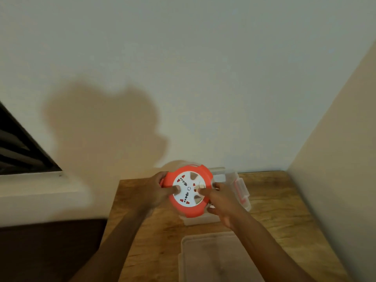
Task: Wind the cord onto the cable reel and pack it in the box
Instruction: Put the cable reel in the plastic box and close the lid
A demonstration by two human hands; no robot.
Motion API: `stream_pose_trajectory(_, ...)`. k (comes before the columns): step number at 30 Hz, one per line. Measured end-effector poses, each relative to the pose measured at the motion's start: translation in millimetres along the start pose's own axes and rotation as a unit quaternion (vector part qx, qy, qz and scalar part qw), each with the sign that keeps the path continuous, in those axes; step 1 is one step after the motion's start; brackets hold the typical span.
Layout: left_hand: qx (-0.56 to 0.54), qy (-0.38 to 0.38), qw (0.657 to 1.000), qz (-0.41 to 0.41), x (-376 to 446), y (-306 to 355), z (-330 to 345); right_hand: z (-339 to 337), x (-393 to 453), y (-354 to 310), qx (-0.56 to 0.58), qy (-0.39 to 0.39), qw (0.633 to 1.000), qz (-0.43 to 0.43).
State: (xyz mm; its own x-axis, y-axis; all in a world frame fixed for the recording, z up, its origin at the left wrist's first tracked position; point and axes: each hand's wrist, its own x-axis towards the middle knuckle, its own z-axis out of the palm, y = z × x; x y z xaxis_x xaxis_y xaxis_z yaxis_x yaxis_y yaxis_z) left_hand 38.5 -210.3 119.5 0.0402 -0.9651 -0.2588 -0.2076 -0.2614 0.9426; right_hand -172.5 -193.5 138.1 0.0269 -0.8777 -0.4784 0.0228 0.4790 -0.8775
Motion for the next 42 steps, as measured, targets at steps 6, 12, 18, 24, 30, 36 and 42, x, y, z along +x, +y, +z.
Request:
stream_pose_trajectory(6, 0.017, 0.000, 1.000, -0.019, 27, 16, 78, -73, 11, -7, -0.032, 0.037, 0.999, -0.021)
stream_pose_trajectory(12, -0.018, 0.074, 0.995, -0.064, 28, 7, 128, -113, 33, -22, -0.312, 0.043, 0.942, -0.115)
stream_pose_trajectory(18, 0.000, 0.088, 0.993, -0.079, 28, -12, 134, -109, 54, -17, -0.527, 0.013, 0.840, -0.131)
stream_pose_trajectory(24, 0.017, 0.073, 0.991, -0.114, 36, -35, 131, -98, 75, 9, -0.604, 0.034, 0.783, -0.143)
stream_pose_trajectory(30, 0.039, 0.051, 0.986, -0.156, 46, -51, 135, -94, 76, 20, -0.642, 0.053, 0.758, -0.104)
stream_pose_trajectory(36, 0.075, 0.032, 0.986, -0.148, 53, -58, 137, -92, 79, 26, -0.635, 0.069, 0.758, -0.129)
stream_pose_trajectory(42, 0.113, 0.027, 0.983, -0.139, 57, -66, 136, -94, 84, 36, -0.588, 0.028, 0.806, -0.065)
